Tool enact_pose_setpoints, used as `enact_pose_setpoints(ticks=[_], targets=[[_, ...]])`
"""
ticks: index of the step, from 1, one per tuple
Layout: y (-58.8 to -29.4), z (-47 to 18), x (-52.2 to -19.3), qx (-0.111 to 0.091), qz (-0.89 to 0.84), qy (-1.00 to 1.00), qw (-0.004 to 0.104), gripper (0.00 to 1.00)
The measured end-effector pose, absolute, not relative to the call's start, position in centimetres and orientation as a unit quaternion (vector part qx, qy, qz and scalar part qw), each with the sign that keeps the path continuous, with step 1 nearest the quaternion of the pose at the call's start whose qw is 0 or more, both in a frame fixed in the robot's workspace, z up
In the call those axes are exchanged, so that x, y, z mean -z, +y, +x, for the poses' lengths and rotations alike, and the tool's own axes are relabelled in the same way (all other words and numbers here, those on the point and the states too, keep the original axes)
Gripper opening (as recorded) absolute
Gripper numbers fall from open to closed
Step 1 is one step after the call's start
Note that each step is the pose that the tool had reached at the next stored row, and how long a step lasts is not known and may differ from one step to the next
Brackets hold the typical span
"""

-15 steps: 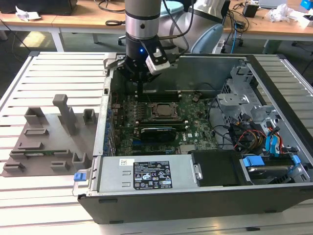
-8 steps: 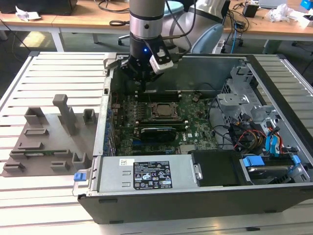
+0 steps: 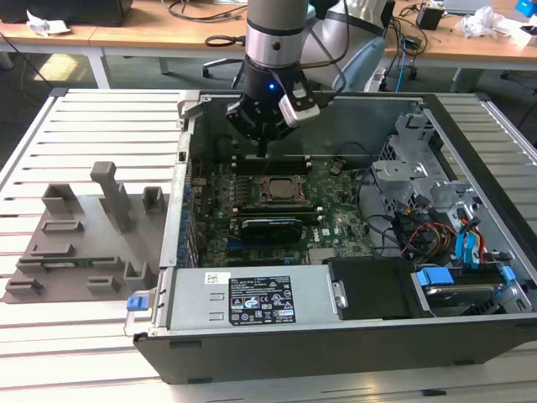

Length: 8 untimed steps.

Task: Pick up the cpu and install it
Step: 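Install the first cpu locking lever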

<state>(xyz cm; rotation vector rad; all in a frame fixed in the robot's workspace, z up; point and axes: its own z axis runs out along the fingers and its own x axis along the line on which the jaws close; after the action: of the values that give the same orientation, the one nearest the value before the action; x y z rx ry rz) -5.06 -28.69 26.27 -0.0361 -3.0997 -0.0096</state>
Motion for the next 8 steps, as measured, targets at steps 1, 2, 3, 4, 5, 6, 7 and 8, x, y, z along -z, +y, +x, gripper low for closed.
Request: enact_pose_setpoints(ticks=[1, 2, 3, 4, 5, 6, 7, 8], targets=[[-28.70, -4.73, -26.27, 0.003, -0.012, -1.000, 0.022, 0.11], [-28.71, -4.54, -26.27, 0.003, -0.012, -1.000, 0.022, 0.11], [-28.73, -4.33, -26.27, 0.003, -0.012, -1.000, 0.022, 0.11], [-28.73, -4.25, -26.26, 0.003, -0.012, -1.000, 0.022, 0.11], [-28.73, -4.25, -26.26, 0.003, -0.012, -1.000, 0.022, 0.11], [-28.73, -4.25, -26.26, 0.003, -0.012, -1.000, 0.022, 0.11], [-28.73, -4.25, -26.27, 0.003, -0.012, -1.000, 0.022, 0.11], [-28.73, -4.25, -26.26, 0.003, -0.012, -1.000, 0.022, 0.11]])
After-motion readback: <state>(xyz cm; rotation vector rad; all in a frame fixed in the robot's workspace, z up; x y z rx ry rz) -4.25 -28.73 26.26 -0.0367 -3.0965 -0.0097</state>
